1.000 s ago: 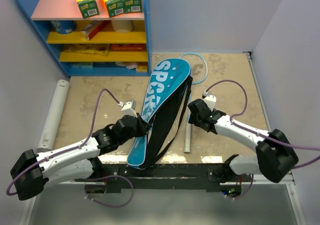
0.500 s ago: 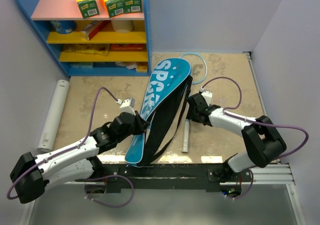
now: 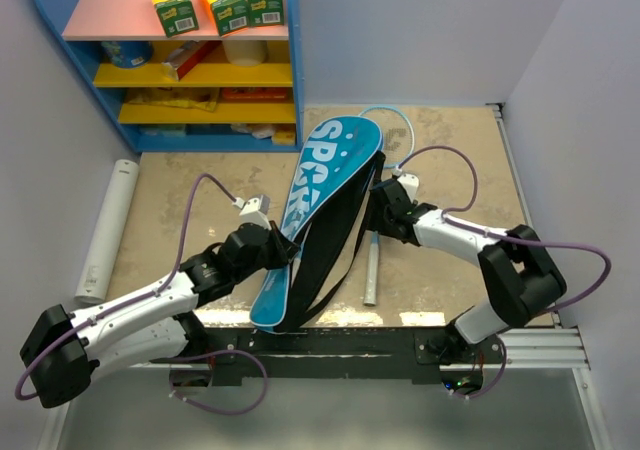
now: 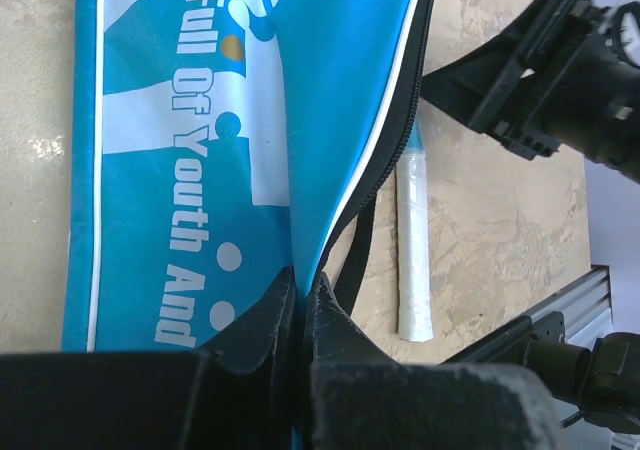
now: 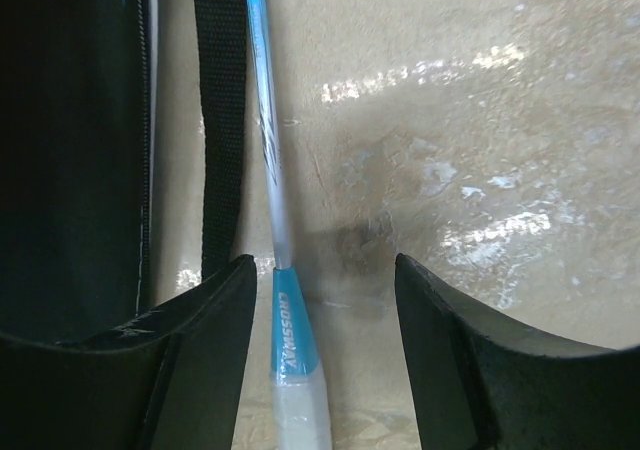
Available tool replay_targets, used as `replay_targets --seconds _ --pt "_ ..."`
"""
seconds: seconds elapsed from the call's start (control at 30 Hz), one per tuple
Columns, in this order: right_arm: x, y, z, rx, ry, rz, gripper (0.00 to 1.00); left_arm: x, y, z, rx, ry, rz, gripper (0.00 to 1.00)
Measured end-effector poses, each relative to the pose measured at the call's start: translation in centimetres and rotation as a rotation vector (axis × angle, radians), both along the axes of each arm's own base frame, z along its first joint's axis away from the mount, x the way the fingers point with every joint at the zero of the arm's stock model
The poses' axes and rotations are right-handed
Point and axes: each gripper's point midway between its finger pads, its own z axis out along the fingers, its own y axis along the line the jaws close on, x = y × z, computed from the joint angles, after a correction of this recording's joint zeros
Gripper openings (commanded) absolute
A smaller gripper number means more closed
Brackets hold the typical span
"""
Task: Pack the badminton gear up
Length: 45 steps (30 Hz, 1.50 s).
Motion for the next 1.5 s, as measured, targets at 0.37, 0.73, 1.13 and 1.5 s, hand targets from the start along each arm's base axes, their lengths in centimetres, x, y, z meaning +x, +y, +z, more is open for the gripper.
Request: replay_targets --seconds 0.37,0.73,1.13,1.5 --pt "0.3 1.0 -2.6 0.027 0.031 0.021 0.10 0.1 0.0 0.0 -0.006 0.003 -0.003 0.00" --pt "-2.4 -1.6 -2.3 -0.022 0.075 -0.052 0.00 0.1 0.2 0.3 -0.016 -0.004 0.003 0.00" --pt "-6.1 -6.1 6.2 0.006 -0.068 -0.185 0.00 0.4 0.0 0.1 -0.014 -0.004 0.005 0.00" --pt "-11.3 -3.7 6.9 0.009 -0.004 -0.067 0.00 2.0 -2.3 -1.2 0.021 0.025 -0.023 0.00"
